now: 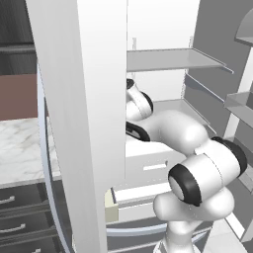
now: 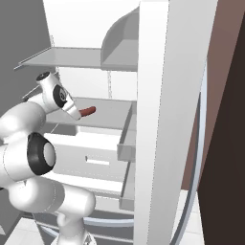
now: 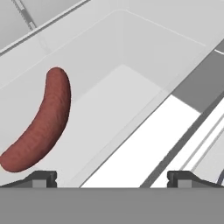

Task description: Move the hot dog bun to the plate on the dining table and place the condiment next to that plate. Then navigate to the fridge and take the sausage and place it on the plate as well.

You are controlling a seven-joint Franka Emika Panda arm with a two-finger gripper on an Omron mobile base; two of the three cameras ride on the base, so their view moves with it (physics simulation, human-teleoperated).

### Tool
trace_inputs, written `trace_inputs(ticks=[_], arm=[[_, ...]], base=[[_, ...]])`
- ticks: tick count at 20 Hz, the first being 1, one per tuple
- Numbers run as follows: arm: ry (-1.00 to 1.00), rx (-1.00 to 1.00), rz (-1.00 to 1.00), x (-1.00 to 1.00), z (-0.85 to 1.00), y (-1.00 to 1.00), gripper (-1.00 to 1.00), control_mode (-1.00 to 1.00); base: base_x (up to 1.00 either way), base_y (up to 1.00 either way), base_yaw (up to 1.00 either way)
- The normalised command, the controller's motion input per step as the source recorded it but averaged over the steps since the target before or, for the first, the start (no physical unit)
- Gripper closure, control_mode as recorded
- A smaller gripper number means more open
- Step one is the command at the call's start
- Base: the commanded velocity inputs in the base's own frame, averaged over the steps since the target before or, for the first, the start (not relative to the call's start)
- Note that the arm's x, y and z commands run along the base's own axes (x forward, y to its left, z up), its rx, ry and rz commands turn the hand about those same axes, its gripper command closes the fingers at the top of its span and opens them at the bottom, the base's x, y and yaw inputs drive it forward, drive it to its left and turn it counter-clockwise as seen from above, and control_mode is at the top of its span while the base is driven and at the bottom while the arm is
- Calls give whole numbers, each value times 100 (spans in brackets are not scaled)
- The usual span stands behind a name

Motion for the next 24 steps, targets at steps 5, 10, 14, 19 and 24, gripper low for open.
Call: trace_inputs(ticks=[5,10,14,19,24], arm=[[0,0,-3,13,-3,3,-100,-100],[0,0,-1,14,0,0,-100,-100],[0,0,0,19,-4,0,-100,-100],[0,0,0,25,-12,0,-100,-100],[0,0,0,28,-16,0,-100,-100]], base=[[0,0,0],[0,0,0],[0,0,0],[0,0,0],[0,0,0]])
